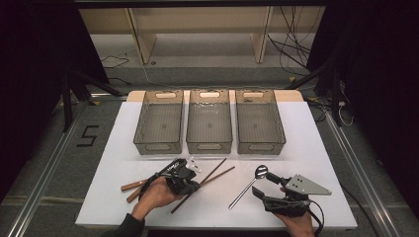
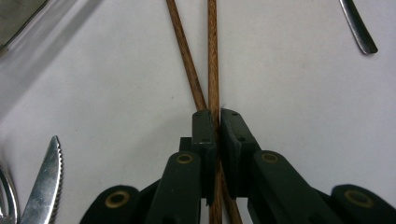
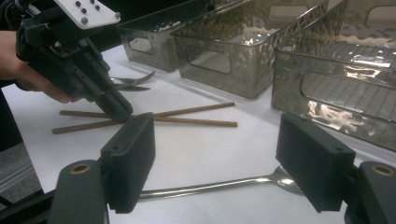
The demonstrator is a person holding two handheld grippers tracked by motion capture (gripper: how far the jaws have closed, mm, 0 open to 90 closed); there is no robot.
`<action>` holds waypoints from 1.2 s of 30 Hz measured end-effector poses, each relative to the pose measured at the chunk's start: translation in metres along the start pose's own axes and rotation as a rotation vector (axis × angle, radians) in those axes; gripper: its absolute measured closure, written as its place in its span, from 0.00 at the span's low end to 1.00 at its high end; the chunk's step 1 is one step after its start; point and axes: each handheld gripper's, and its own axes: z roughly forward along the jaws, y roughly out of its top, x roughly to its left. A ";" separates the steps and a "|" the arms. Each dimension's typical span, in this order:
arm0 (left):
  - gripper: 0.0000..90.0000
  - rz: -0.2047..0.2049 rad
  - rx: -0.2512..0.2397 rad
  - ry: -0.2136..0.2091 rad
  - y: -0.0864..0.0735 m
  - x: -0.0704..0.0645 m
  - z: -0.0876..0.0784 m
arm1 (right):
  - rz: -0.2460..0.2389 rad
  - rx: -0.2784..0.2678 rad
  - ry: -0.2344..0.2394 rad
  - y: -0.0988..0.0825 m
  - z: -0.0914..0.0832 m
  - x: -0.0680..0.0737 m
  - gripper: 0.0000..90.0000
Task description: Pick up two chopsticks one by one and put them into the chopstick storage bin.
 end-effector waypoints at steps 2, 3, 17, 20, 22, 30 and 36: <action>0.94 -0.002 -0.005 -0.002 0.000 0.000 0.000 | 0.000 -0.001 0.000 0.000 0.000 0.000 0.32; 0.94 0.000 -0.007 -0.004 0.000 0.000 0.000 | 0.000 -0.001 0.000 0.000 0.000 0.000 0.32; 0.94 -0.011 -0.053 -0.019 0.000 0.003 -0.014 | 0.000 -0.001 0.000 0.000 0.000 0.000 0.32; 0.94 -0.014 -0.069 -0.014 0.000 0.005 -0.018 | 0.001 -0.002 0.001 0.000 -0.001 0.000 0.32; 0.94 -0.023 -0.088 -0.013 0.000 0.006 -0.022 | 0.002 -0.002 0.002 0.000 -0.001 0.000 0.32; 0.94 -0.056 -0.165 0.015 -0.002 0.014 -0.042 | 0.004 -0.003 -0.001 0.000 -0.001 -0.001 0.32; 0.94 -0.112 -0.269 0.034 -0.008 0.029 -0.066 | 0.007 -0.008 -0.005 0.000 -0.002 -0.002 0.32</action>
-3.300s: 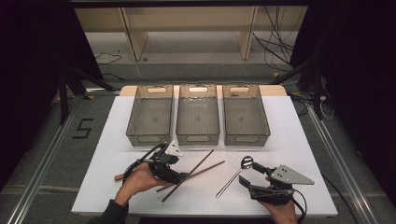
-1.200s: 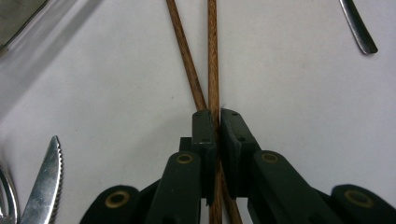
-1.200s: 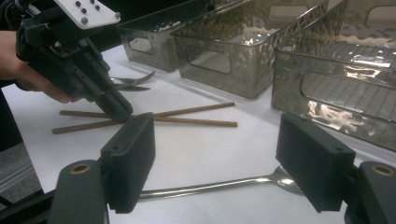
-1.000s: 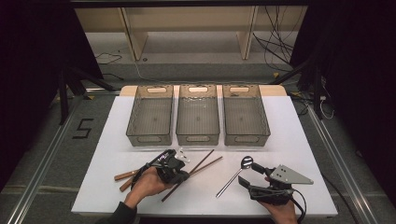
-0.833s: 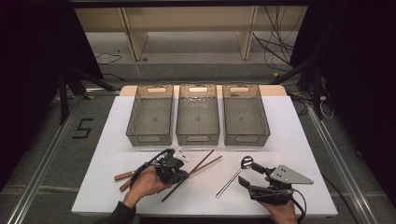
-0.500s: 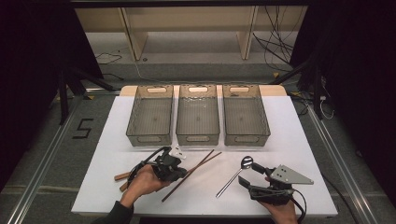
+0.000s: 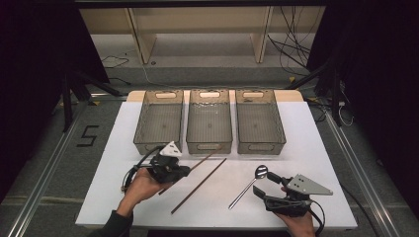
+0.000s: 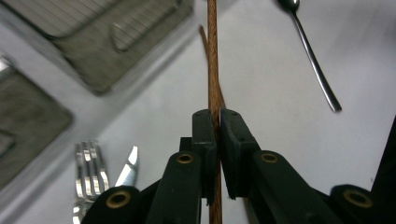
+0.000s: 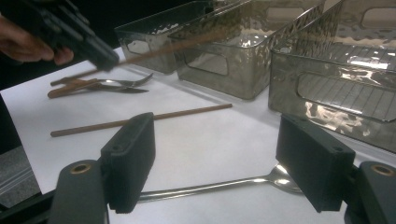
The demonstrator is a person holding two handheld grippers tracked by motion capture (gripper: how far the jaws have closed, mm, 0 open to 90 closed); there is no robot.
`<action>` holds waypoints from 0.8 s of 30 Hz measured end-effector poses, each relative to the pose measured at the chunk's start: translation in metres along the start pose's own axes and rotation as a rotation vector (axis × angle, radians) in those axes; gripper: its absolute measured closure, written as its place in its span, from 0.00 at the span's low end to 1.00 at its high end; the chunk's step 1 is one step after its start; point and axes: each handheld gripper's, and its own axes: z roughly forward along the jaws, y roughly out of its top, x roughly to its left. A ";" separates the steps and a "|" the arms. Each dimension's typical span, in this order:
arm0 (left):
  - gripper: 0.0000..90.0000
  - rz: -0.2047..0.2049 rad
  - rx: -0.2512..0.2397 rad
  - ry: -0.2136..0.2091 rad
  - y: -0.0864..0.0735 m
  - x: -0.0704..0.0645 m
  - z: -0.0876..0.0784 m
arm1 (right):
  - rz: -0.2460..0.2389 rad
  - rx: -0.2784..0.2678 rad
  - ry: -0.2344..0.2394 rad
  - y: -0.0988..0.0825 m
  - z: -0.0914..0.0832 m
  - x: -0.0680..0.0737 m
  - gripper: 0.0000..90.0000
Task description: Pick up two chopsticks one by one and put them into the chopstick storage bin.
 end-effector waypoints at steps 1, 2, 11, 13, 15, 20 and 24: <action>0.94 -0.011 -0.022 0.007 0.000 0.004 -0.005 | 0.000 0.000 0.001 0.000 0.000 0.000 0.32; 0.94 -0.023 -0.039 0.013 0.001 0.007 -0.009 | 0.000 -0.001 0.002 0.000 0.000 0.000 0.32; 0.94 -0.061 -0.112 0.048 0.006 0.024 -0.022 | 0.006 -0.002 0.006 0.000 0.001 0.000 0.29; 0.94 -0.059 -0.120 0.058 0.009 0.027 -0.025 | 0.006 0.002 0.003 0.000 0.001 0.000 0.28; 0.94 -0.062 -0.133 0.064 0.013 0.031 -0.028 | 0.005 -0.001 0.004 0.000 0.001 0.001 0.27; 0.94 -0.077 -0.151 0.076 0.019 0.040 -0.033 | 0.004 -0.003 0.003 0.000 0.001 0.001 0.26; 0.94 -0.084 -0.160 0.084 0.025 0.047 -0.036 | 0.004 -0.005 0.003 0.000 0.001 0.001 0.25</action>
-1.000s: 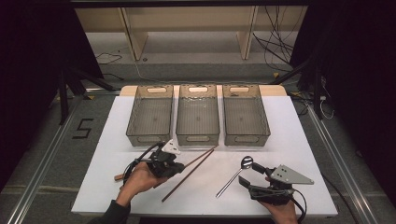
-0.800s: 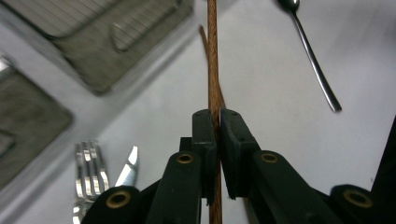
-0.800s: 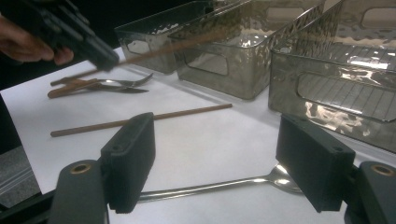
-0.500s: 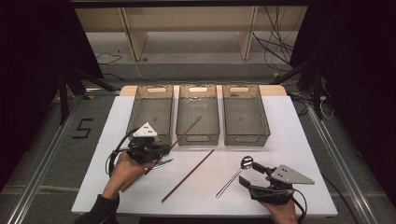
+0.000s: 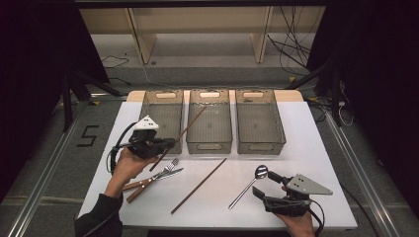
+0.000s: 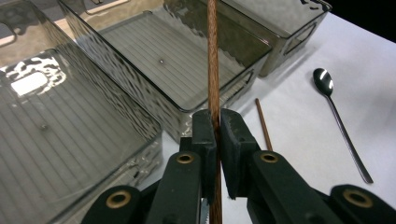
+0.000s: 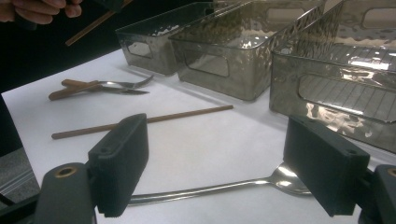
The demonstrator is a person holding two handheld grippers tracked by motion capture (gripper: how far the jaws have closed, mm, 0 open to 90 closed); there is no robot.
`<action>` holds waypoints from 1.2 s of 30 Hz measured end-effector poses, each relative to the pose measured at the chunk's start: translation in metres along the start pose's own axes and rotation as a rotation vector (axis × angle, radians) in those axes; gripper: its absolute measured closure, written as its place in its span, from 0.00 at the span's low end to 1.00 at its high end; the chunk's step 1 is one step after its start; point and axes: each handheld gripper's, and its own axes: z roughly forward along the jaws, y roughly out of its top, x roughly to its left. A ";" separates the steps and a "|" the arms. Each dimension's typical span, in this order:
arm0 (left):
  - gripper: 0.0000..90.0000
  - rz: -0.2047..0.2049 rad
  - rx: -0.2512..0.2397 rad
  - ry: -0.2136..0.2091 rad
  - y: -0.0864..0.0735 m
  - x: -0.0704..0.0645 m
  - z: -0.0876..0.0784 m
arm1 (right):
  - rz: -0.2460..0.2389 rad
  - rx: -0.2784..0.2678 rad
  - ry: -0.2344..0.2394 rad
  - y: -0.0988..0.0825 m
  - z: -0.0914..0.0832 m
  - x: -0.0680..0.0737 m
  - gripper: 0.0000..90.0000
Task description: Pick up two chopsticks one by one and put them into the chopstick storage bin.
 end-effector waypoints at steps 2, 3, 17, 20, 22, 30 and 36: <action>0.94 -0.001 -0.003 0.009 0.003 0.003 0.000 | 0.001 0.001 -0.001 0.000 0.000 0.000 0.25; 0.94 -0.003 -0.005 0.013 0.005 0.005 -0.001 | 0.001 0.001 -0.001 0.000 0.000 0.000 0.25; 0.94 -0.050 -0.021 0.069 0.030 0.036 0.002 | 0.002 0.001 -0.002 0.000 0.000 -0.001 0.25; 0.94 -0.064 -0.022 0.084 0.034 0.045 0.003 | 0.004 0.000 -0.001 0.000 -0.001 -0.001 0.25; 0.94 -0.071 -0.021 0.092 0.036 0.050 0.004 | 0.006 0.000 -0.003 0.000 -0.001 -0.001 0.25; 0.94 -0.093 0.002 0.132 0.043 0.069 0.010 | 0.004 0.000 -0.001 0.000 0.000 -0.001 0.25; 0.94 -0.103 0.006 0.160 0.046 0.085 0.014 | 0.006 -0.002 0.000 0.000 0.000 -0.001 0.25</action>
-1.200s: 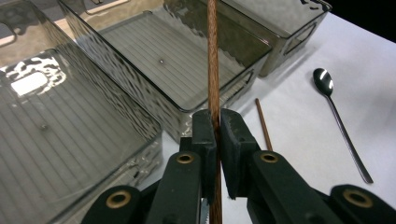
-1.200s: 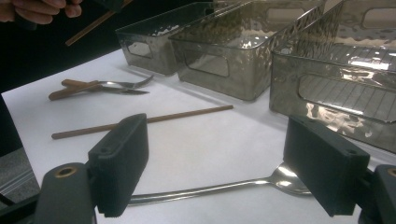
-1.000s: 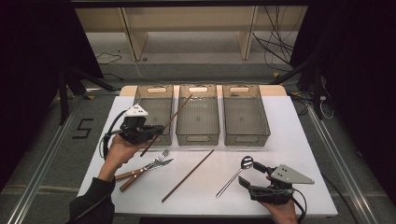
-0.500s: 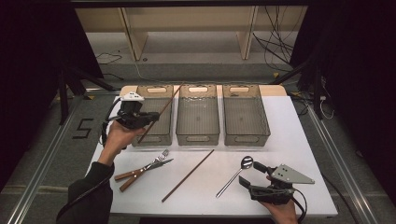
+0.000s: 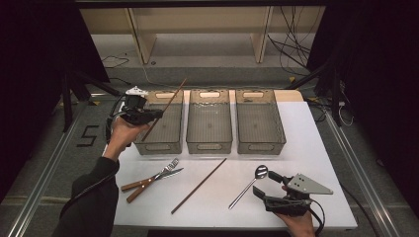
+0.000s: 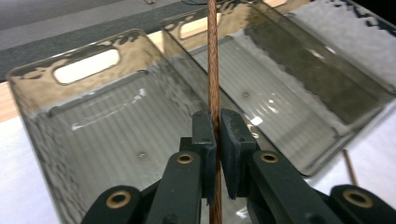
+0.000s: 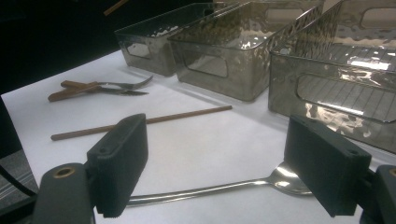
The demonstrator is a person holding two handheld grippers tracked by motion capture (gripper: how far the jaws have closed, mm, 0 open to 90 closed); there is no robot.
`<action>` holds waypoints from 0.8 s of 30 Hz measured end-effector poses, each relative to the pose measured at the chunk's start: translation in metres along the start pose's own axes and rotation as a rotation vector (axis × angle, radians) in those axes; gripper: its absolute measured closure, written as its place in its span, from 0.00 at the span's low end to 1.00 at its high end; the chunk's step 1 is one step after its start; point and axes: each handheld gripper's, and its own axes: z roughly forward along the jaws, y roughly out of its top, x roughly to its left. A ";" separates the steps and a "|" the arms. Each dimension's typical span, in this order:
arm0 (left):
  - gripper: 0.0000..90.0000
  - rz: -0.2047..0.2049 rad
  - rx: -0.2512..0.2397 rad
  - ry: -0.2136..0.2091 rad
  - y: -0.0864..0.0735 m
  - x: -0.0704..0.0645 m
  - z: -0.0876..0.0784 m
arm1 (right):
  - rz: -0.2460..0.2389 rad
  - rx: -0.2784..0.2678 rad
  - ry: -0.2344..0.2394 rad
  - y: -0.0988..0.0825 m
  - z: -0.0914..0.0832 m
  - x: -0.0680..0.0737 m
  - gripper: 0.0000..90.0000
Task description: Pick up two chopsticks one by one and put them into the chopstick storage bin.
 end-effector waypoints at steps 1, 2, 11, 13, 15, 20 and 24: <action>0.94 0.005 0.006 0.003 0.000 0.002 0.001 | -0.002 0.001 0.000 0.000 0.000 0.000 0.25; 0.94 0.005 0.004 0.010 0.000 0.004 0.003 | -0.003 0.002 0.001 0.000 0.001 0.000 0.25; 0.94 -0.020 0.024 0.061 -0.003 0.019 0.019 | -0.004 0.002 0.003 0.000 0.001 0.000 0.25; 0.94 -0.022 0.027 0.063 -0.005 0.020 0.021 | -0.002 0.003 0.003 0.000 0.000 0.000 0.25; 0.94 -0.016 0.037 0.073 -0.006 0.021 0.024 | -0.003 0.002 0.003 0.000 0.001 0.000 0.25; 0.94 -0.021 0.039 0.087 -0.010 0.025 0.031 | -0.005 0.004 0.005 0.000 0.001 0.000 0.25; 0.94 -0.019 0.053 0.093 -0.013 0.025 0.035 | -0.004 0.003 0.005 0.000 0.001 0.000 0.25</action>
